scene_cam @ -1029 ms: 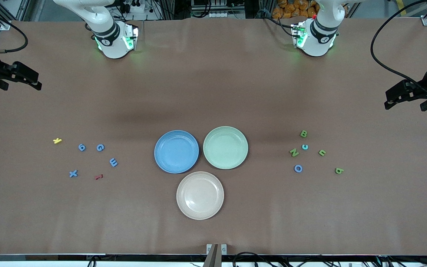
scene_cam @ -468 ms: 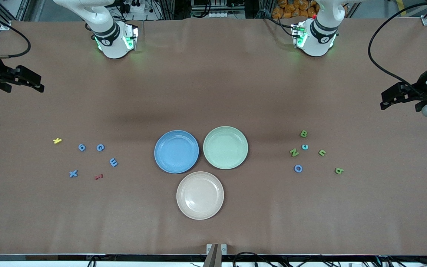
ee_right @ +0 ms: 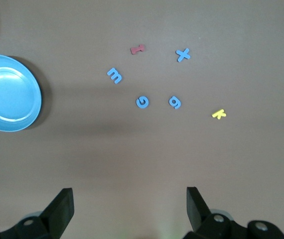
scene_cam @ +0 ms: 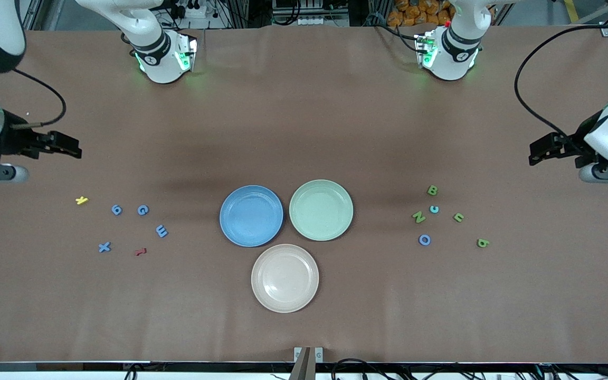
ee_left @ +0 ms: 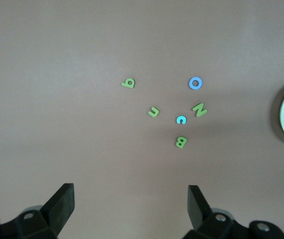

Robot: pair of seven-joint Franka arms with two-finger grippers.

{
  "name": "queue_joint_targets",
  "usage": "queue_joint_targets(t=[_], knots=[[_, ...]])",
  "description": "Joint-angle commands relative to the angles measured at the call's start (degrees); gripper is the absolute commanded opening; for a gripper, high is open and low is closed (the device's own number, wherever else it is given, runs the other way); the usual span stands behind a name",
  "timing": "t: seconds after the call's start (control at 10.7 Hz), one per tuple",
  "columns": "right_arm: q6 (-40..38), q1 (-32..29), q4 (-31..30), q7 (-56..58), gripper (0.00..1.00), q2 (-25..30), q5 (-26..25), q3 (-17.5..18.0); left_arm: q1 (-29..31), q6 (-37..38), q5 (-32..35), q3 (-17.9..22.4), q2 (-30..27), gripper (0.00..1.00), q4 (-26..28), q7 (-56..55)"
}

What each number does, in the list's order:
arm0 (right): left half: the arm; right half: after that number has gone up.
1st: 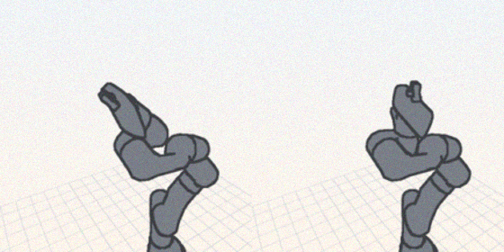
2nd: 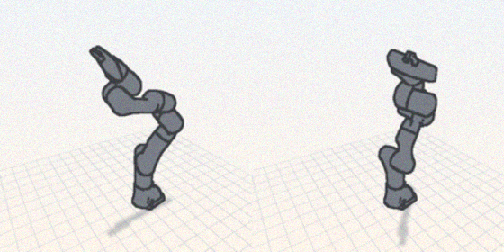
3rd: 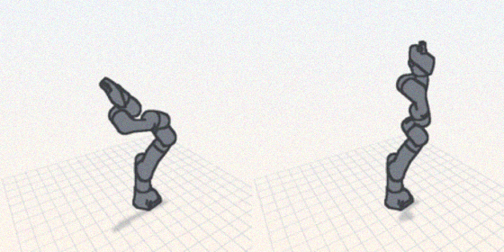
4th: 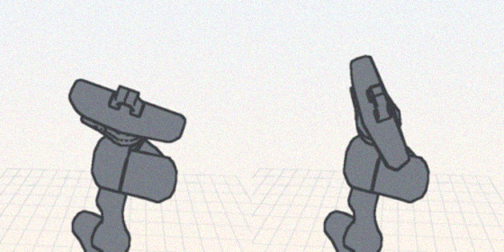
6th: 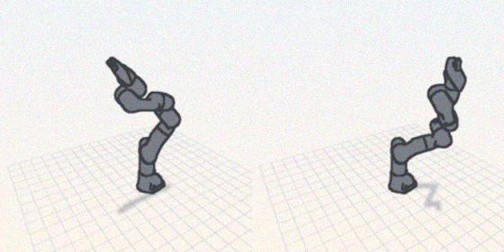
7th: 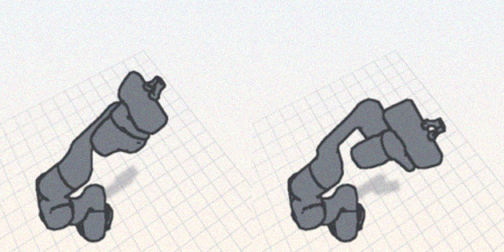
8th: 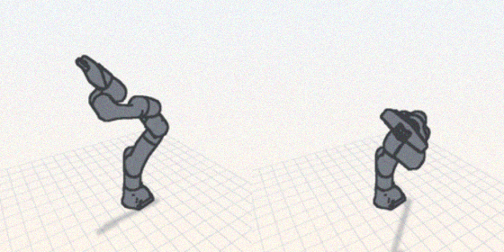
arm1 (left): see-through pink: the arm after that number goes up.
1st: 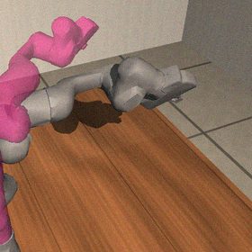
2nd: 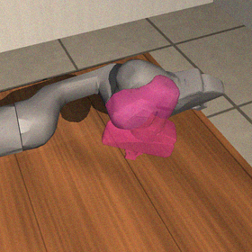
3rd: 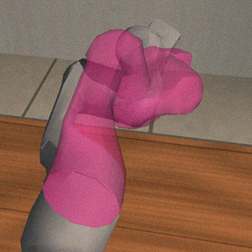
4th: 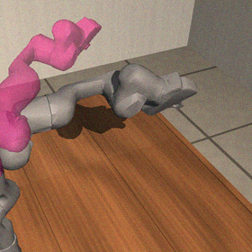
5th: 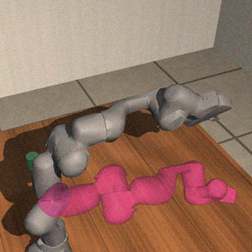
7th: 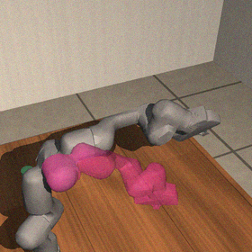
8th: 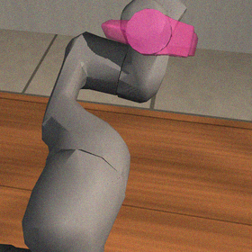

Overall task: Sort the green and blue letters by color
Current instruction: 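Grasp the green b with the left gripper while the right gripper reaches the blue G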

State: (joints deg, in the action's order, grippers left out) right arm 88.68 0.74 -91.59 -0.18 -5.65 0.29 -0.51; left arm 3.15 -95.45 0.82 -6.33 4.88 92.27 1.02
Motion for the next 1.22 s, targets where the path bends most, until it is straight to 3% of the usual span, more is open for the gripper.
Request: queue_joint_targets(t=[0.0, 0.28, 0.56, 1.12], knots=[[7.79, 0.05, -6.47, 4.55, 1.0, -0.5, -0.55, 0.07, 0.36, -8.84, 0.85, -0.17, 0.12, 1.0, 7.72, 0.65], [16.84, 0.14, -14.55, 11.05, 1.0, -0.77, -0.46, 0.07, 0.27, -18.17, 3.05, -0.17, 4.5, 1.0, 12.49, 3.46], [28.18, 0.31, -23.7, 17.56, 1.0, -2.08, -0.29, 0.16, 0.36, -24.67, 9.09, -0.26, 12.5, 1.0, 11.88, 5.3], [46.73, 0.4, -25.22, 32.51, 1.0, -15.78, 0.06, 0.25, 2.64, -32.16, 8.23, -0.26, 26.65, 0.9, 3.99, 6.8]])
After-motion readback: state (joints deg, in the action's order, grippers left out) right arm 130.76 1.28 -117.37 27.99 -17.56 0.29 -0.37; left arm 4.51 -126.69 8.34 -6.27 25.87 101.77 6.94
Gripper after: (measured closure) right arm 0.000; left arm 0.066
